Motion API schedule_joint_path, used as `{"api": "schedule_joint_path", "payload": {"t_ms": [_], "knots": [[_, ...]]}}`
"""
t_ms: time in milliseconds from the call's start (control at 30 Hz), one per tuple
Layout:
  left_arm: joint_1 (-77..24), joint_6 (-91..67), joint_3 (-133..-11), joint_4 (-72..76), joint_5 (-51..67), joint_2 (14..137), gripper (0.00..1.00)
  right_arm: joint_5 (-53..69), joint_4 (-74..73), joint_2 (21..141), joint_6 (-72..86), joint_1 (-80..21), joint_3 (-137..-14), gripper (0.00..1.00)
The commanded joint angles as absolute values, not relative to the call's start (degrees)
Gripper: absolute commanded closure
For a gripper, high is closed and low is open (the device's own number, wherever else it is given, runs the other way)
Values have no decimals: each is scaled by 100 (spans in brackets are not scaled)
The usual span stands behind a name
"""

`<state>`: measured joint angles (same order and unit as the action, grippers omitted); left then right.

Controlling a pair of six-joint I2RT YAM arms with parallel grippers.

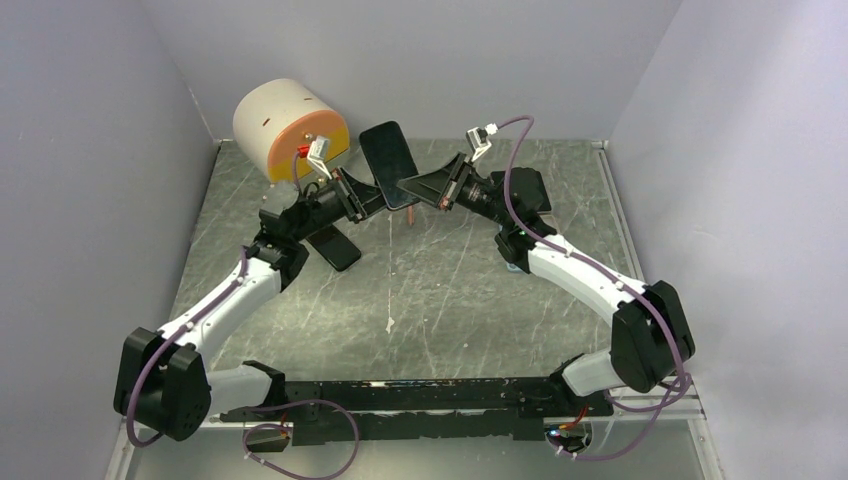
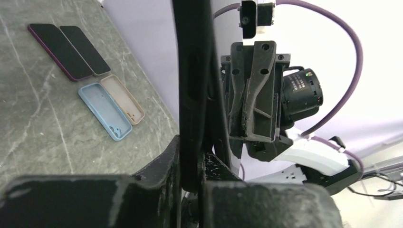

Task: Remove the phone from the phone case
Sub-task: Remove the phone case from the phone.

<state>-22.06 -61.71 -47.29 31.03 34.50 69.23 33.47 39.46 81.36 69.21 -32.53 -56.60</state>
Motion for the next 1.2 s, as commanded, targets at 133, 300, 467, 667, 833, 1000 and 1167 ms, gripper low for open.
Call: {"api": "schedule_joint_path", "payload": {"t_ms": [133,300,467,667,833,1000,1167], "knots": [[-2175,-5684,-5147,2584,2588,6661,97,3885,3980,7726,6608,-3386,-5725,100],[-2171,-4998,-5364,1594,1851,6460,97,4044,3695,7655,6393,-3384,-5730,100],[-2171,-4097,-5623,595,944,6363,97,4117,3339,7550,6196,-3384,-5713,100],[-2170,-3411,-5719,-456,-167,6194,97,4081,2858,7383,5856,-3296,-5690,100],[-2149,-3256,-5532,-889,-365,5958,98,3796,2319,7137,5459,-2931,-5463,100],[-2041,-3412,-5123,-1178,-215,5548,97,3331,1808,6985,5070,-2399,-5135,100],[-1746,-3578,-4649,-1169,343,5019,97,2602,1269,7116,4438,-2018,-4975,100]]}}
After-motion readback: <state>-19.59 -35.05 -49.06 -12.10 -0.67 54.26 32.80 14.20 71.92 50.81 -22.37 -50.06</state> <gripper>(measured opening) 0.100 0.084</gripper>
